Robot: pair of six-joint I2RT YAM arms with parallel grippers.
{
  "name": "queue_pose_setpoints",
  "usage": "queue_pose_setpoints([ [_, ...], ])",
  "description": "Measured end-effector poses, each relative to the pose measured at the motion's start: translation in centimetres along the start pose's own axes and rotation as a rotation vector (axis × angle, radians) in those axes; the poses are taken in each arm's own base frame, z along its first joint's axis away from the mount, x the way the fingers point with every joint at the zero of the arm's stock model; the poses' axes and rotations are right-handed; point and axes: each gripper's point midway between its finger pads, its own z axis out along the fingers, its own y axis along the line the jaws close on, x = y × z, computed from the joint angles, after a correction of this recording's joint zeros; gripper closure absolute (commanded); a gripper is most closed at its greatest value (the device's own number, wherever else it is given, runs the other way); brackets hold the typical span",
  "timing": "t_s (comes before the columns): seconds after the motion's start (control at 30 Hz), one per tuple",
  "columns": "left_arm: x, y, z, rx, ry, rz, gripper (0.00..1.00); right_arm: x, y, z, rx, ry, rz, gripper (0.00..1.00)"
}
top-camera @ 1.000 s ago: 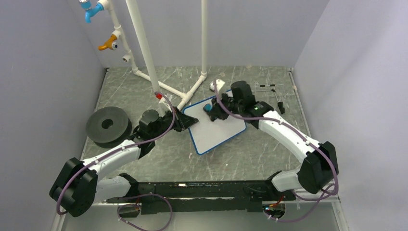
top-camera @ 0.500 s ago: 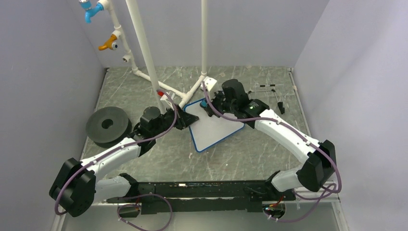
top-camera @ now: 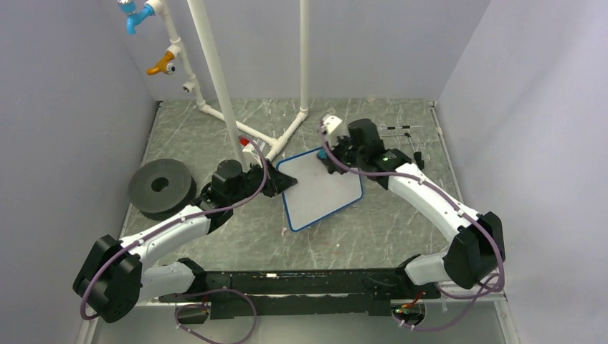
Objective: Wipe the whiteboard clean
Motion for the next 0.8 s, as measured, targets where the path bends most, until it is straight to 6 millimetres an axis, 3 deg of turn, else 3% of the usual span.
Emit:
queue_pose_setpoints([
  [0.07,-0.3,-0.3,0.0,0.012,-0.012,0.003,1.00,1.6,-3.0,-0.4,0.072,0.015,0.068,1.00],
  [0.13,-0.5,-0.5,0.0,0.016,-0.020,-0.007,1.00,3.2,-3.3,-0.4,0.083,0.029,0.094,1.00],
  [0.23,-0.5,-0.4,0.0,0.007,-0.024,-0.019,1.00,4.7,0.3,-0.4,-0.010,0.039,0.071,1.00],
  [0.33,-0.8,-0.5,0.0,0.010,-0.035,-0.026,1.00,4.5,3.7,-0.8,-0.123,0.025,0.041,1.00],
  [0.43,-1.3,-0.9,0.1,0.024,-0.056,-0.027,1.00,3.6,4.7,-1.0,-0.164,-0.001,0.028,1.00],
  [0.53,-2.0,-1.1,0.1,0.031,-0.083,-0.026,1.00,2.9,3.4,-1.1,-0.133,-0.019,0.073,1.00],
  [0.73,-2.9,-1.6,0.2,0.057,-0.117,-0.026,1.00,1.9,-2.8,-1.8,0.019,-0.080,0.211,1.00],
  [0.8,-2.8,-1.6,0.2,0.058,-0.113,-0.030,1.00,1.7,-2.0,-1.6,-0.011,-0.082,0.197,1.00],
])
